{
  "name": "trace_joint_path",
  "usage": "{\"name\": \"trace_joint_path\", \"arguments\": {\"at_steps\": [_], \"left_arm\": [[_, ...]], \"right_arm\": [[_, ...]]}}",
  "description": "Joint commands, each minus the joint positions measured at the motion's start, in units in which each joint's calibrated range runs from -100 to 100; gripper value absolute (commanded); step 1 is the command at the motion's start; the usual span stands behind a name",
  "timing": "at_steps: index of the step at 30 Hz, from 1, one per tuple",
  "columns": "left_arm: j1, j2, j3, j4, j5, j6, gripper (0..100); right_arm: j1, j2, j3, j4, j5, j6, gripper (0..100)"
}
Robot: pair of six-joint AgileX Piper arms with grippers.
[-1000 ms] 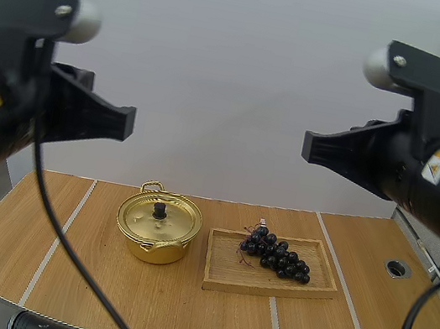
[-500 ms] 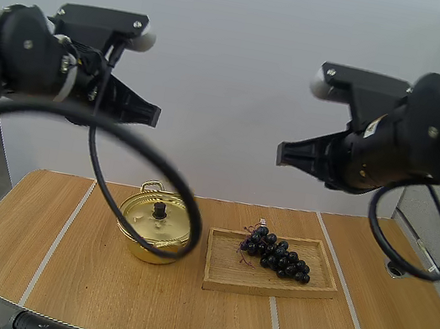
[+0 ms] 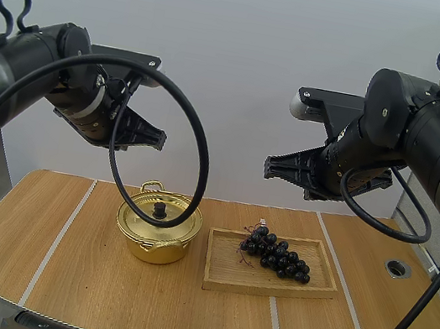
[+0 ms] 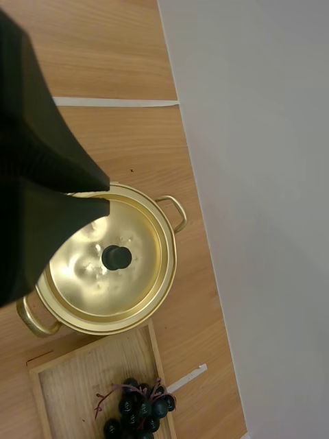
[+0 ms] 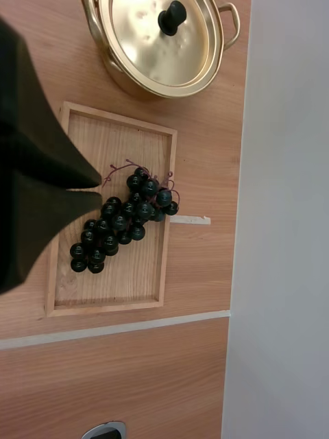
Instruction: Open the pot, put the grape inside, and close it
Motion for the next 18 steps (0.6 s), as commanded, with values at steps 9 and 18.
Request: {"name": "trace_joint_path", "arguments": {"at_steps": [9, 18], "left_arm": [[0.09, 4.6, -0.4, 1.3, 6.0, 4.4, 100], [0.09, 7.4, -0.4, -0.2, 7.3, 13.1, 100]], "right_arm": [[0.1, -0.2, -0.5, 0.5, -5.0, 0.1, 100], [0.1, -0.3, -0.5, 1.5, -5.0, 0.1, 100]]}}
